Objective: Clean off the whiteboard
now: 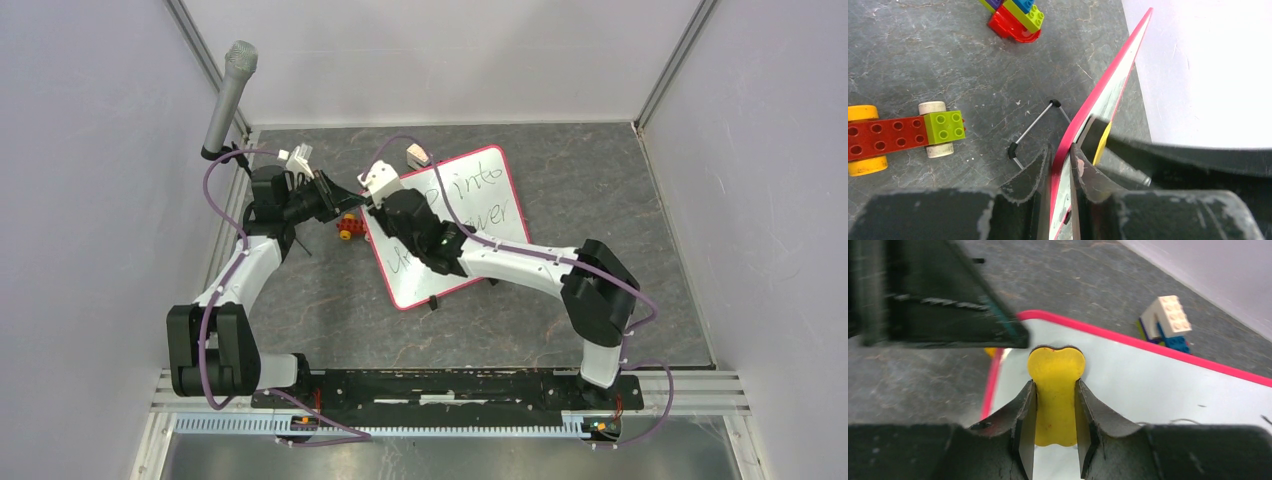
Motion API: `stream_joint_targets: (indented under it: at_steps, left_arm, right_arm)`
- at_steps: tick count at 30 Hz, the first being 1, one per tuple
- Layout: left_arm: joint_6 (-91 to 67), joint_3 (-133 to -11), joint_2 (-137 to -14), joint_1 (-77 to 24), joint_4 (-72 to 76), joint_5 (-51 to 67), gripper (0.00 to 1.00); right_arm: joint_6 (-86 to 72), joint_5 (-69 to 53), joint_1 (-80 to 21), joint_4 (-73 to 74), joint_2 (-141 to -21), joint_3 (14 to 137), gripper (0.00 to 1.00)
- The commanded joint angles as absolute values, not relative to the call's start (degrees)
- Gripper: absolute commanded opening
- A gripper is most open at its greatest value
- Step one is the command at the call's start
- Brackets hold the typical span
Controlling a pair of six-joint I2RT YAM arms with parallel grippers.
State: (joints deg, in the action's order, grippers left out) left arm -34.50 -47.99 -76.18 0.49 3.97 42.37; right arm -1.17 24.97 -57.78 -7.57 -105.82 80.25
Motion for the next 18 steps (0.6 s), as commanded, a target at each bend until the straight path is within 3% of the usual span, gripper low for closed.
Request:
stream_joint_targets:
  at_steps: [1, 18]
  left_arm:
    - [-33.0, -47.8, -74.5, -0.4, 6.5, 44.6, 0.05]
    - [-32.8, -47.4, -73.6, -0.5, 6.5, 44.1, 0.02]
  right_arm:
    - [-0.4, 22.4, -59.7, -7.6, -107.0, 80.4, 0.31]
    - [-2.3, 34.0, -52.4, -8.3, -100.8, 69.7, 0.30]
